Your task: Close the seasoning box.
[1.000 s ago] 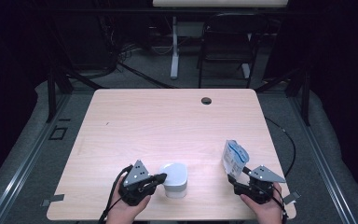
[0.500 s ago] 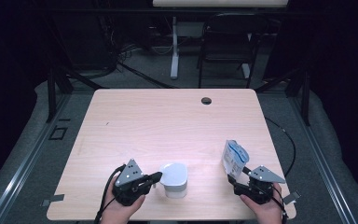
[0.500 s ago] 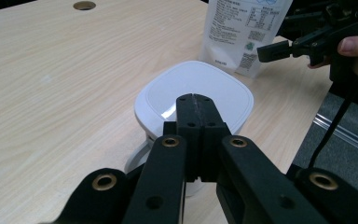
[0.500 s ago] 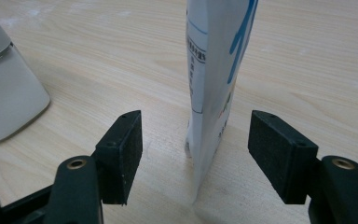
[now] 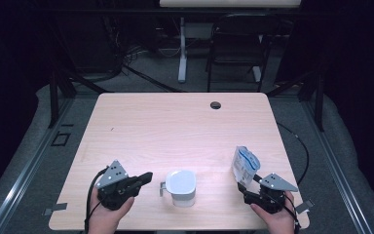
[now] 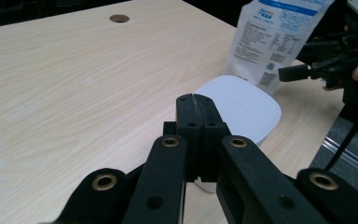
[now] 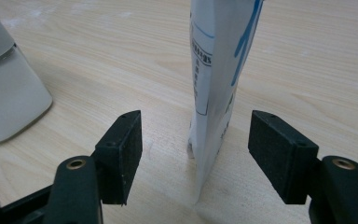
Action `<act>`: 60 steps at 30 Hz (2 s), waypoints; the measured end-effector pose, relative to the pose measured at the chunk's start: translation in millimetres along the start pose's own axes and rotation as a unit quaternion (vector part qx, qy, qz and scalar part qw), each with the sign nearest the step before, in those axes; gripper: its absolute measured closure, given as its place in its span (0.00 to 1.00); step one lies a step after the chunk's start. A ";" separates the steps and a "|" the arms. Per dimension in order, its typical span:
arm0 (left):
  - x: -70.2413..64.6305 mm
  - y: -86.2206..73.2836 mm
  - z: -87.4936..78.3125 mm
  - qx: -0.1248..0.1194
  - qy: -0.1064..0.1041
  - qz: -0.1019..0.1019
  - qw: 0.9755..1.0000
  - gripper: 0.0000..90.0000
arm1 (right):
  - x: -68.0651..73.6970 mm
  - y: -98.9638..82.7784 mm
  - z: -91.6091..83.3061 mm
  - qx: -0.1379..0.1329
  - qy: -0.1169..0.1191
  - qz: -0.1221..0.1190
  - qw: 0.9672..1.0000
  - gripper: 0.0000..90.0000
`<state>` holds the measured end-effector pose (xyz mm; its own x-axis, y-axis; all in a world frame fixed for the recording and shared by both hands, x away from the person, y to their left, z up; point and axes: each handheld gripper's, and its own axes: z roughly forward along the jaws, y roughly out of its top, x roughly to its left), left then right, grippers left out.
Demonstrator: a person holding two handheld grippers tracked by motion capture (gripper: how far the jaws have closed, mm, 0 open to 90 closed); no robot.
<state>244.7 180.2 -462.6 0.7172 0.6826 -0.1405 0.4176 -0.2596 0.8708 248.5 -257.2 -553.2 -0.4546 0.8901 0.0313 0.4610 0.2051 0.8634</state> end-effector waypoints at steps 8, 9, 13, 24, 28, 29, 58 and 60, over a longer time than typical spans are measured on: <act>28.0 -7.2 -15.1 -0.009 0.030 -0.026 0.999 1.00 | 0.6 0.6 0.2 -0.001 0.002 -0.001 1.000 0.39; 32.0 -8.9 -16.4 -0.010 0.033 -0.031 0.999 1.00 | 0.3 0.6 0.1 0.001 0.001 -0.002 1.000 0.39; 47.5 -18.8 -18.6 -0.006 0.052 -0.049 0.997 1.00 | -0.2 0.4 0.0 0.000 -0.001 -0.001 1.000 0.39; 77.9 -41.7 -21.3 0.004 0.097 -0.085 0.992 1.00 | -1.0 0.3 -0.1 0.002 -0.002 -0.002 1.000 0.39; 93.6 -56.2 -22.4 0.017 0.112 -0.107 0.988 1.00 | -0.9 0.1 0.5 0.003 -0.001 -0.003 1.000 0.39; 96.6 -59.1 -22.7 0.020 0.114 -0.111 0.987 1.00 | -0.8 0.2 0.5 0.003 -0.002 -0.003 1.000 0.39; 128.5 -108.3 -24.6 0.052 0.241 -0.147 0.958 0.99 | 3.2 -2.9 6.1 0.013 -0.003 -0.016 1.000 0.39; 129.6 -108.9 -26.6 0.051 0.246 -0.154 0.956 0.98 | 2.2 -2.6 4.9 0.011 -0.002 -0.016 1.000 0.39</act>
<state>277.3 315.1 -563.1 0.2132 0.9693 -0.1222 0.6364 -0.0429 0.7702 250.0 -253.7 -557.8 -0.4661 0.8847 0.0023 0.4639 0.2422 0.8522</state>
